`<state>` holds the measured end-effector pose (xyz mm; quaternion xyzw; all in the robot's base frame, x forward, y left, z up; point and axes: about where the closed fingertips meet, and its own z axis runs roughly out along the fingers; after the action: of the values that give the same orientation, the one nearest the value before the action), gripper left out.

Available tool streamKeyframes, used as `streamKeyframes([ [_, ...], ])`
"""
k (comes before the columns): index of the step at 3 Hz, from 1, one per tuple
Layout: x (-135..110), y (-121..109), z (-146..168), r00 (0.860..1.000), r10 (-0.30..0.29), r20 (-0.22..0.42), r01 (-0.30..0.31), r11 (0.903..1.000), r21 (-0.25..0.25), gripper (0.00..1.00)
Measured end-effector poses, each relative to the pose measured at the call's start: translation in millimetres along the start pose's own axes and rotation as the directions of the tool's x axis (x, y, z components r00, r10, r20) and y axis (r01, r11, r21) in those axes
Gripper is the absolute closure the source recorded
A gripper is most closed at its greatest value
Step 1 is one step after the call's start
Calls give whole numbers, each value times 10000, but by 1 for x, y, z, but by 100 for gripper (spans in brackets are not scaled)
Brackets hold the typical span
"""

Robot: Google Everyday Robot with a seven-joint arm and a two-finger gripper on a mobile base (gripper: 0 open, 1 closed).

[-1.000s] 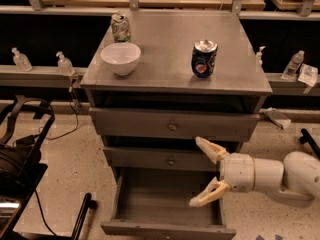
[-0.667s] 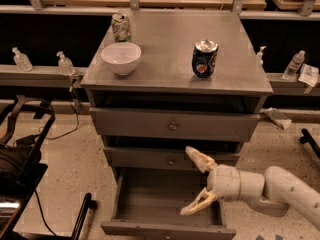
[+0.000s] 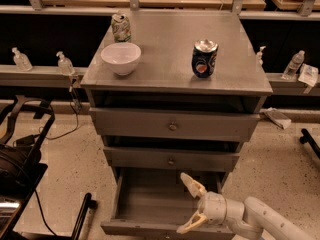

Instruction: Close bottom drawer

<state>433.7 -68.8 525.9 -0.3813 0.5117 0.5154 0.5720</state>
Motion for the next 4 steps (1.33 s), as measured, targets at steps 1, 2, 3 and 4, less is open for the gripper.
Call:
streamKeyframes([
  [1, 25, 3, -24, 9939, 1061, -299, -1032, 9910, 853, 0],
  [2, 43, -7, -31, 9854, 1437, -911, -1270, 9775, 1682, 0],
  [3, 43, -7, -31, 9854, 1436, -913, -1268, 9775, 1685, 0],
  [4, 52, -12, -29, 9758, 866, -2008, -632, 9907, 1203, 0],
])
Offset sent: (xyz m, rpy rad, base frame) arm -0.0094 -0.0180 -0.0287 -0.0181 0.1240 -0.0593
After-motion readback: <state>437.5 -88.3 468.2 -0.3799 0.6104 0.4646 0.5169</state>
